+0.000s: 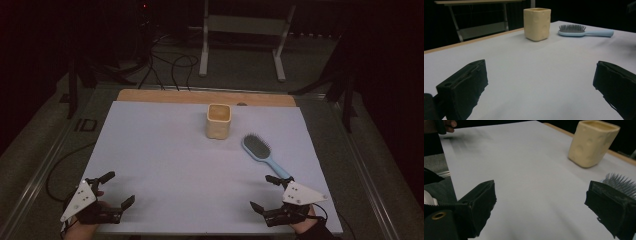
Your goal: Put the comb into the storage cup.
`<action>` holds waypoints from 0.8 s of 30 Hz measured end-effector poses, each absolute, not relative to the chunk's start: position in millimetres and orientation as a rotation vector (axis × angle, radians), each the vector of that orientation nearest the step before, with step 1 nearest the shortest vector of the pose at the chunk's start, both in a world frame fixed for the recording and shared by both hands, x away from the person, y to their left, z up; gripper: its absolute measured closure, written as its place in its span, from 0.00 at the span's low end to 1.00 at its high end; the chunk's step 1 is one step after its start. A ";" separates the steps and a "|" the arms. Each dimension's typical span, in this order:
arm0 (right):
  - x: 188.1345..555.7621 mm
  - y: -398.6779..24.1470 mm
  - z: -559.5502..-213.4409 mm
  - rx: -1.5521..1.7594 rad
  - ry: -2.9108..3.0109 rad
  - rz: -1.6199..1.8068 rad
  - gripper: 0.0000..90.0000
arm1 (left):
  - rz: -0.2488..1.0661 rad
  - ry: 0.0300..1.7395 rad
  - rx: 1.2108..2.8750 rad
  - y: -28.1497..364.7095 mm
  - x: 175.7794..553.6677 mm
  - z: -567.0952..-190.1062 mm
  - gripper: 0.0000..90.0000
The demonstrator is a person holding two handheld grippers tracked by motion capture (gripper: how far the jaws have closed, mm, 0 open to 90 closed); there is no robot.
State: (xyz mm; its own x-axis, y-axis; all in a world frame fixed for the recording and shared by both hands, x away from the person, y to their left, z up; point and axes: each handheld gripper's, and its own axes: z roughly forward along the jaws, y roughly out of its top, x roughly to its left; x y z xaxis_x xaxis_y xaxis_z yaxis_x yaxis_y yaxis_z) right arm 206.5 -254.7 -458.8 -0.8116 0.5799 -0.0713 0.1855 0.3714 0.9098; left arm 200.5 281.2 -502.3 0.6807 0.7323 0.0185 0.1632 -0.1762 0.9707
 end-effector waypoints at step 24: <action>246.2 -280.5 -424.5 0.685 2.227 1.365 0.10 | 0.612 0.719 1.702 280.8 200.7 -501.7 0.00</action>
State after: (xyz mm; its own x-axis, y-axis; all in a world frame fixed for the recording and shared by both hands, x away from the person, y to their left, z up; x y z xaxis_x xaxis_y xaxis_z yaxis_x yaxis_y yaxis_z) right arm 246.2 -280.5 -424.5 -0.7816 0.6143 -0.1083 0.1824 0.3910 0.9021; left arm 200.7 280.8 -501.7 0.6784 0.7340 0.0317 0.1494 -0.1801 0.9722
